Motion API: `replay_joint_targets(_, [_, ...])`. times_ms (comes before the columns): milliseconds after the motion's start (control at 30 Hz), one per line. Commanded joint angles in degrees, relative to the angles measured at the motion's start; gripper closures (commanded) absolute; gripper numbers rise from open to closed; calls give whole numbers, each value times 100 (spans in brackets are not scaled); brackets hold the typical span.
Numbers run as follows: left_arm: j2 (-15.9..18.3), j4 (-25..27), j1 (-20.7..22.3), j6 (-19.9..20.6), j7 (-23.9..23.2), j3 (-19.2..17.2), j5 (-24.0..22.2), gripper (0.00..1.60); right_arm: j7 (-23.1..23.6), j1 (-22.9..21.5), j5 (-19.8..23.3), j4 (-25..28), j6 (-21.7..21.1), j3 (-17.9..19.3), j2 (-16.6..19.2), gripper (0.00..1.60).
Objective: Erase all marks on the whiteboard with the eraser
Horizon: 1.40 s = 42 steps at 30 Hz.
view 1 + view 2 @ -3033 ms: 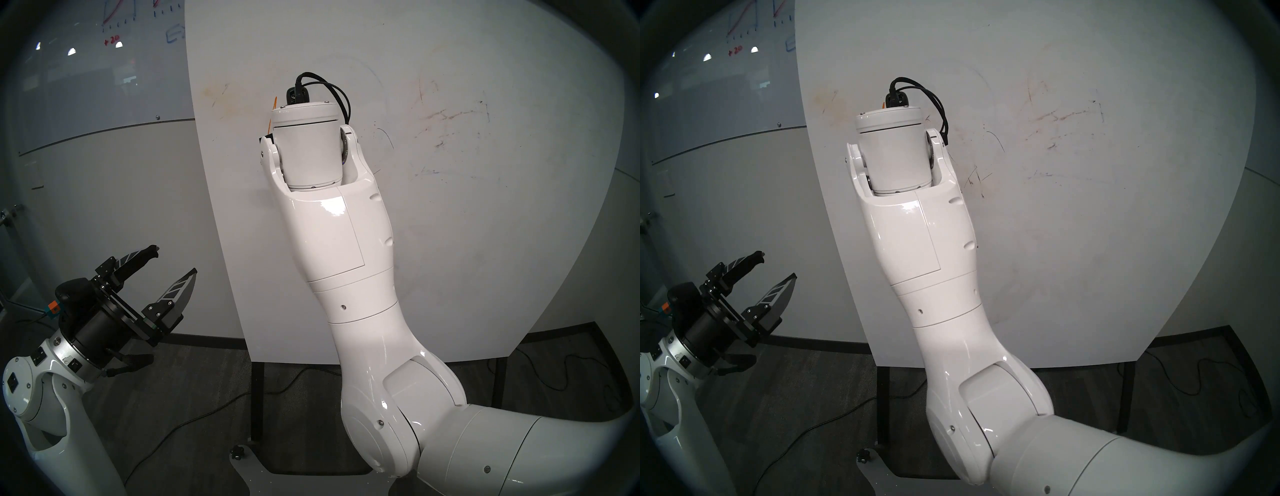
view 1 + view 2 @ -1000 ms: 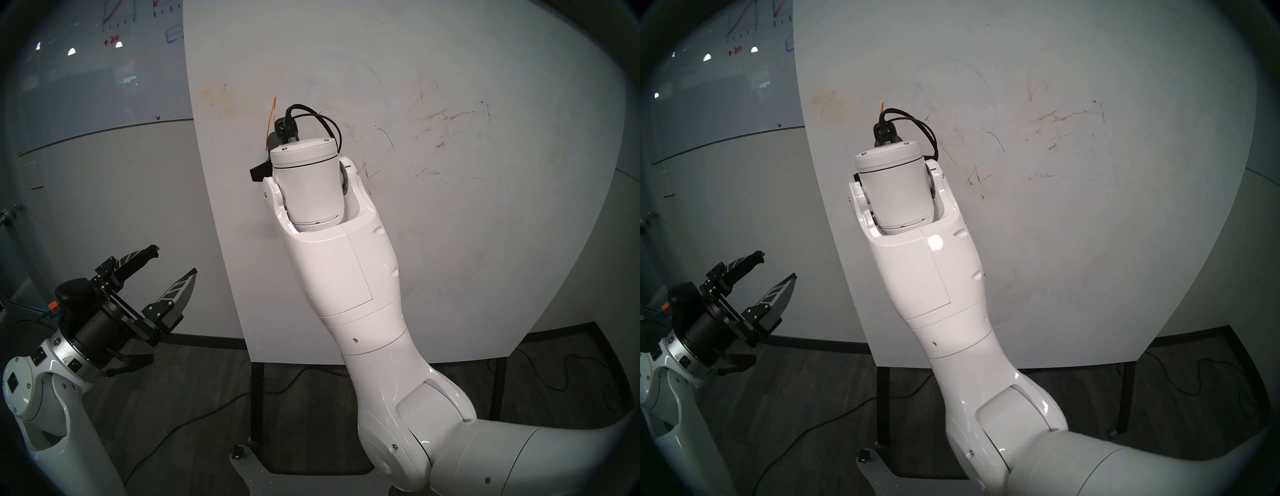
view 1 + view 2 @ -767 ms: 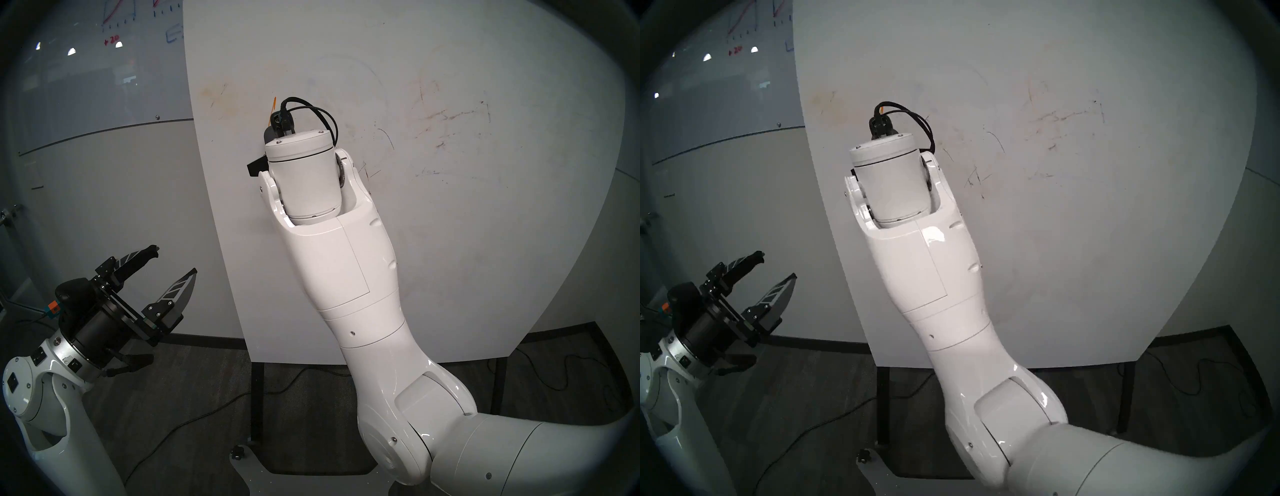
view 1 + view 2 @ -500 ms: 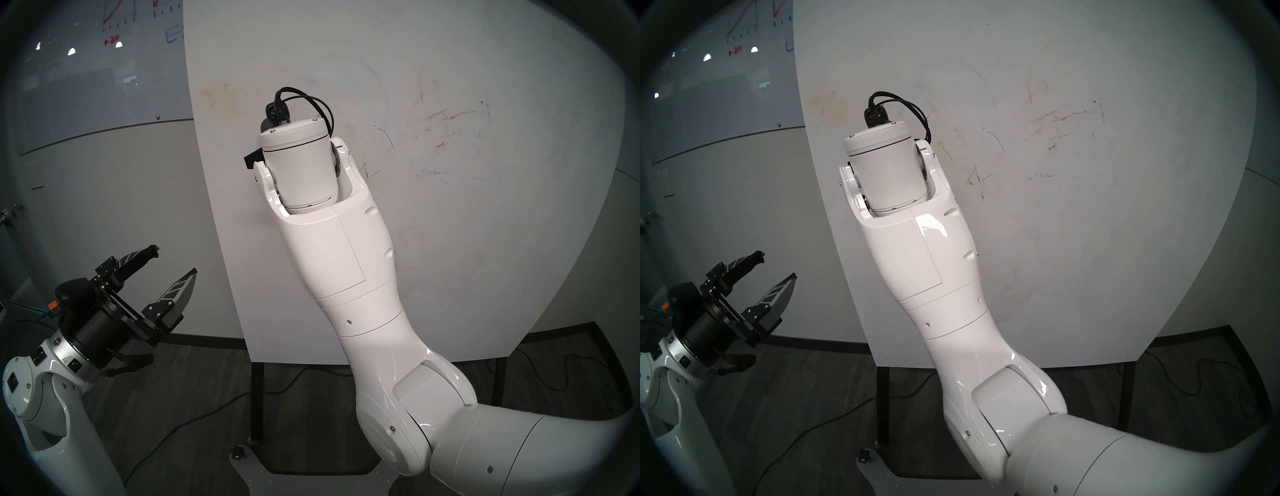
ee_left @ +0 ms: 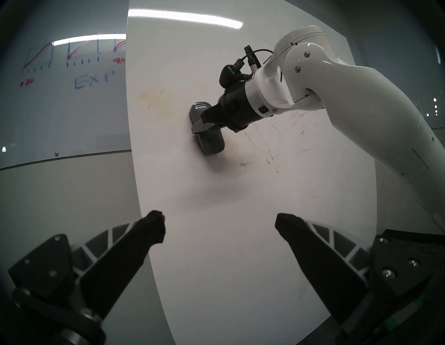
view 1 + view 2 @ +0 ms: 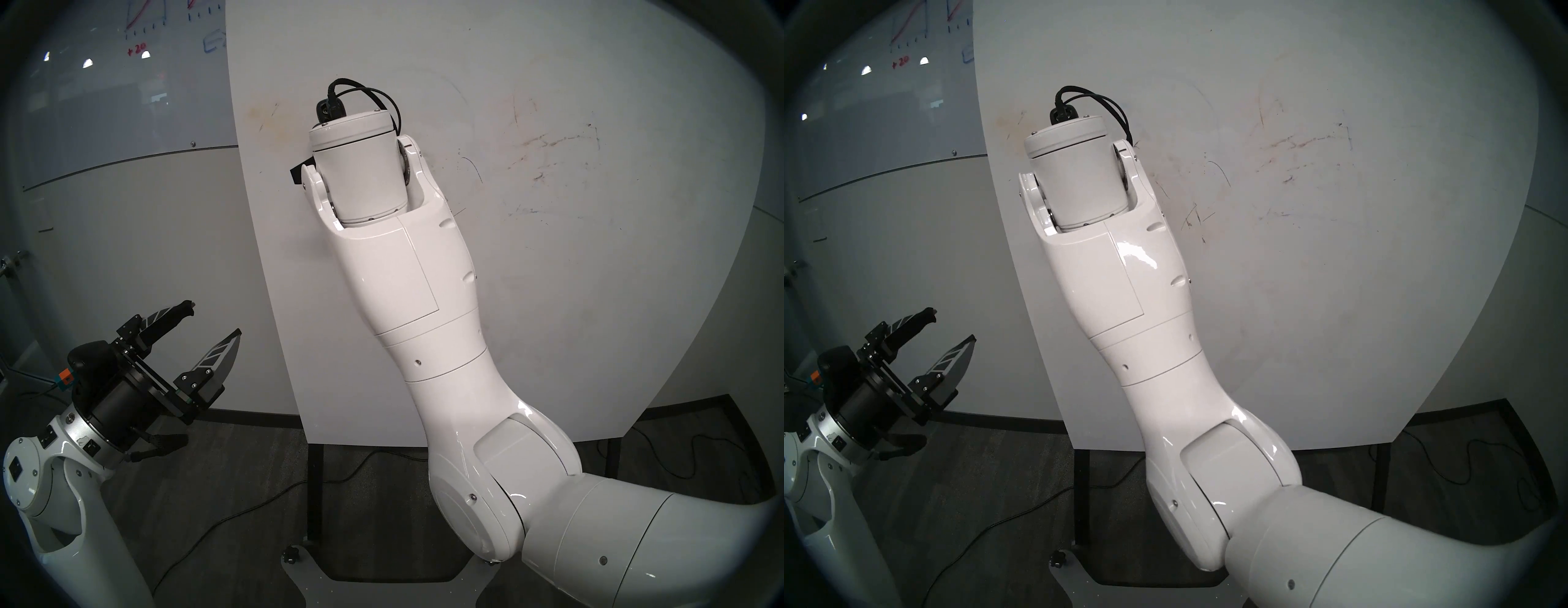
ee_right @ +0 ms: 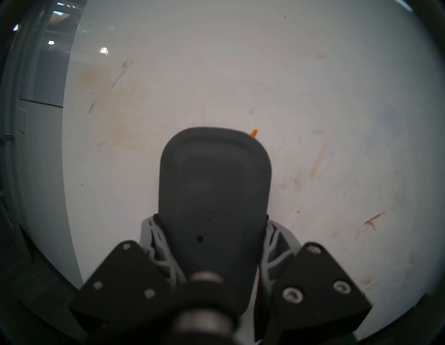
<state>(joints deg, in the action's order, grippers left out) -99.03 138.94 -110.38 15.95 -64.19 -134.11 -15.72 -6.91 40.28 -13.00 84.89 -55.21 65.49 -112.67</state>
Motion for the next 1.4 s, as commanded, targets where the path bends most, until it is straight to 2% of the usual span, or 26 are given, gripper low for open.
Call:
replay_joint_targets(0, [11,106,-5,14,13,14,-51,0,-7,-159,-84,-4,21,128,54,160])
replay_joint_targets(667, [13,106,-5,13,13,14,-49,0,31,539,-255,319,21,29,170,160])
replay_joint_targets(1367, [11,106,-5,14,14,14,-52,0,104,1042,-490,693,21,-12,203,160])
